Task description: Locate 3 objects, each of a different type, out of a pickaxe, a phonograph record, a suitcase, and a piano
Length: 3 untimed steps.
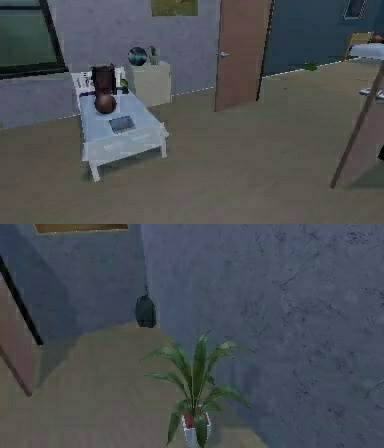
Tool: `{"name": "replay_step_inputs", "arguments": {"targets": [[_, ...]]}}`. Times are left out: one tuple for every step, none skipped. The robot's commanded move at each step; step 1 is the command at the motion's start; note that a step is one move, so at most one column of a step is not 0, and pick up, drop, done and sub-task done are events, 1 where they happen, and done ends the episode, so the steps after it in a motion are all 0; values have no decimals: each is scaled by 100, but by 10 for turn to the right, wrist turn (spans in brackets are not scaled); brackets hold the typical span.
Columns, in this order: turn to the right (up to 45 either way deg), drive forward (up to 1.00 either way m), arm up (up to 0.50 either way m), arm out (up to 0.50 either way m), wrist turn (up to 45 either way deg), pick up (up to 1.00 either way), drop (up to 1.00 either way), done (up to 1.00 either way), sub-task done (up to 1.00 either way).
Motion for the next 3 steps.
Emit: {"name": "replay_step_inputs", "arguments": {"targets": [[240,0,0,0,0,0,0,0,0],[0,45,0,0,0,0,0,0,0],[360,0,0,0,0,0,0,0,0]]}}
